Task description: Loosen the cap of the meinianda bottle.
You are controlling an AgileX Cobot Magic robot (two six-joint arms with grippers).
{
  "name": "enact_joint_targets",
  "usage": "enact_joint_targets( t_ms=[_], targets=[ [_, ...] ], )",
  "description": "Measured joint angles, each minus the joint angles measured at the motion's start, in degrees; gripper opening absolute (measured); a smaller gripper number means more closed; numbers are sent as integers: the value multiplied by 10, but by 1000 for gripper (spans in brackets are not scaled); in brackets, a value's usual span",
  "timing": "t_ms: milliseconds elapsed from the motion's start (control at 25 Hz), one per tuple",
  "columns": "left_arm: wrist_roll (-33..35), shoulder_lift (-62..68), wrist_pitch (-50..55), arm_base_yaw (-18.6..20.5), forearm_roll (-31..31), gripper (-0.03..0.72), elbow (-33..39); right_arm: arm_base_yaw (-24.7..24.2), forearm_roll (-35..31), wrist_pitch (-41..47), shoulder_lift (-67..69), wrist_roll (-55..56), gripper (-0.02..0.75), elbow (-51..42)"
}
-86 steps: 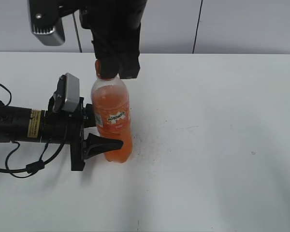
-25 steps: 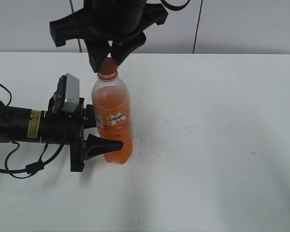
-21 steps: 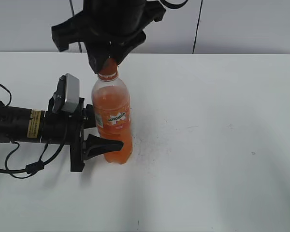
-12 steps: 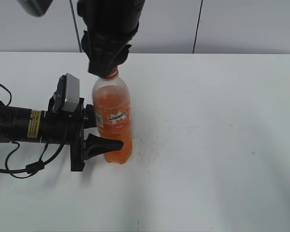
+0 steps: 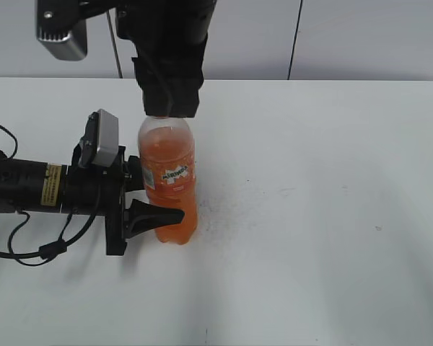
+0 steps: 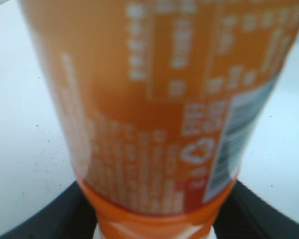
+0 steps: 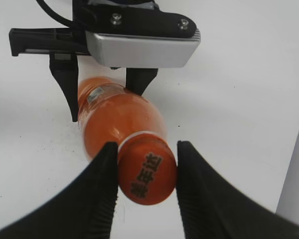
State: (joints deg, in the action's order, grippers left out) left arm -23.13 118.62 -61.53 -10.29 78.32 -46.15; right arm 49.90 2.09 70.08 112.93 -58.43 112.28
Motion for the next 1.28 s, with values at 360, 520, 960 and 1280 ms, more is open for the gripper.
enact_joint_targets(
  t_ms=[360,520,960,1280],
  targets=[
    [-1,0,0,0,-1,403,0,0,7,1,-1,-2,270,0],
    [0,0,-1,0,1,403,0,0,1,1,-15,-3,270,0],
    [2,0,-2,0,3,403,0,-2,21,1,-59,184,270,0],
    [2,0,-2,0,3,403,0,-63,46,2,-105,427,270,0]
  ],
)
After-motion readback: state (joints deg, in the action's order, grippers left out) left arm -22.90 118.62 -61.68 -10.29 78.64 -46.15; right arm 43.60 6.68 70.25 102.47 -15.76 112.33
